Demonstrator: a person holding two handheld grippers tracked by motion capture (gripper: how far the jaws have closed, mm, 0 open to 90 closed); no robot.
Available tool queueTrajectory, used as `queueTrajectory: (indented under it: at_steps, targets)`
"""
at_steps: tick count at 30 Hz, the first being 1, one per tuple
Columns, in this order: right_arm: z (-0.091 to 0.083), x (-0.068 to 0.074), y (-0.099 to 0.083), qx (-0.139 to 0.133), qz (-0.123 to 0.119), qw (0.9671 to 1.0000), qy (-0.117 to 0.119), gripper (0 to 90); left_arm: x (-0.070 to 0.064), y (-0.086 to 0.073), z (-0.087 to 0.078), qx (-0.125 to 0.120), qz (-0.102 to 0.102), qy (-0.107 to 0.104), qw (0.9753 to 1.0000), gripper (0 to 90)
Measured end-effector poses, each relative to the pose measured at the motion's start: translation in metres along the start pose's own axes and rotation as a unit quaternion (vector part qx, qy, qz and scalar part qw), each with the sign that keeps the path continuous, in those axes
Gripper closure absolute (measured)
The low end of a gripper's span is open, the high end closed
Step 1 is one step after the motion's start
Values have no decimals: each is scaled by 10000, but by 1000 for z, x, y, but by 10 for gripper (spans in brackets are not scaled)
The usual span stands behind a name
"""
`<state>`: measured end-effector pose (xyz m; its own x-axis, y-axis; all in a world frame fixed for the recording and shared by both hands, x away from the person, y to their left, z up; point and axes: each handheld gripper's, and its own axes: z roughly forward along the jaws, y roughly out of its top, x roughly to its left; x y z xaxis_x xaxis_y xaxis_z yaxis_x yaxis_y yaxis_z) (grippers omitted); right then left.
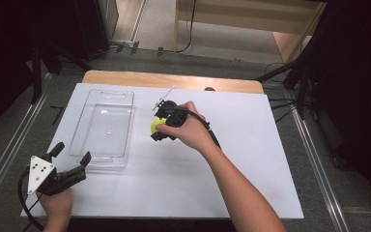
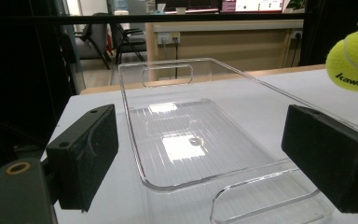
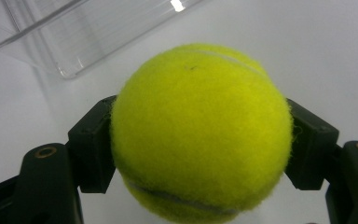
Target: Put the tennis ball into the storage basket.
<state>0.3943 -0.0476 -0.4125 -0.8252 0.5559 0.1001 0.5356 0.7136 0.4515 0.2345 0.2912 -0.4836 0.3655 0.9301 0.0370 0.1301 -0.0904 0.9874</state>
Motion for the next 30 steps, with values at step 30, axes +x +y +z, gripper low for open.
queueTrajectory:
  at_steps: [30]
  targets:
    - [5, 26, 37, -54, -311, 9993, 200, 236, 0, 0, 0, 0, -6, -19, 10000, 113]
